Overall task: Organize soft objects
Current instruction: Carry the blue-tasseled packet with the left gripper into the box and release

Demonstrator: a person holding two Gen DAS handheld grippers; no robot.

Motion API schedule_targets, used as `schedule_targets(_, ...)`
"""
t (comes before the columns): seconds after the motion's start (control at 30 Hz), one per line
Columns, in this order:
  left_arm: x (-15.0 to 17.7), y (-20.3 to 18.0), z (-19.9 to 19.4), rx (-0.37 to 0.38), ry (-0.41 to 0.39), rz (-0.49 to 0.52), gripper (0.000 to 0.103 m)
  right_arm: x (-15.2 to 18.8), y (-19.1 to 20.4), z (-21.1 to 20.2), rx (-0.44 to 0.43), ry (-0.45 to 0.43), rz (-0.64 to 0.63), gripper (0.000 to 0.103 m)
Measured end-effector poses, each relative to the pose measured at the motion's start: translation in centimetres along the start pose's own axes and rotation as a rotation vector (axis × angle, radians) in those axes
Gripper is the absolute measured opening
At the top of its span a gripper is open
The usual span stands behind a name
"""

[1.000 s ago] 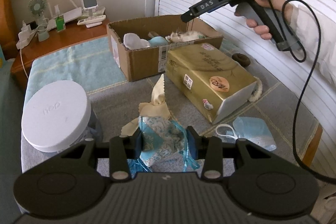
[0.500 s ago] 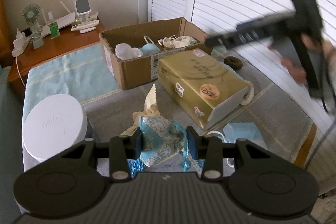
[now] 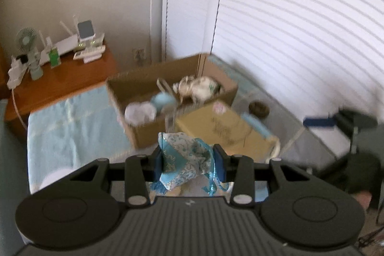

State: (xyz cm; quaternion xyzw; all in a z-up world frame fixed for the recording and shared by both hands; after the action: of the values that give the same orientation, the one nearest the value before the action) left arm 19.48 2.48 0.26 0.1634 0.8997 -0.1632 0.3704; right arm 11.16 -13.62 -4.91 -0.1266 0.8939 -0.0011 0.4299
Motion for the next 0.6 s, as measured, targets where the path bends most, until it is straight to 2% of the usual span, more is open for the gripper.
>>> schedule_targets(0.23,-5.7,0.2,2.3,-0.005,-0.039,-0.003,0.041,-0.2,-0.7,-0.8,0.005,-0.038,0.012,0.103)
schedule_targets(0.43,-9.7,1.6,5.3,-0.018,-0.077,-0.083,0.041,0.0,-1.3,-0.8,-0.007,-0.044,0.021,0.103)
schedule_targets(0.6,-11.1,4.2,8.4,-0.050,-0.074,-0.192,0.042,0.2,-1.0,-0.4,-0.011,-0.033,0.004,0.103)
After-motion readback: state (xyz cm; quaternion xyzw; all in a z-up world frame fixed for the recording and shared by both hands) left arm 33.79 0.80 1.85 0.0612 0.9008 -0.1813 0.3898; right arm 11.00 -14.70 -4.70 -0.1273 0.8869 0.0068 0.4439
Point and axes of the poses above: each gripper's, at about its wrist camera, not at the fingertips, and z roughly the way its jaws point, y to its left, x to its underside, the point moved 5 cm from there along z, roughly the way its jaws point, and after that the axes turned 7 degrees about x, right-handed, at the moved point
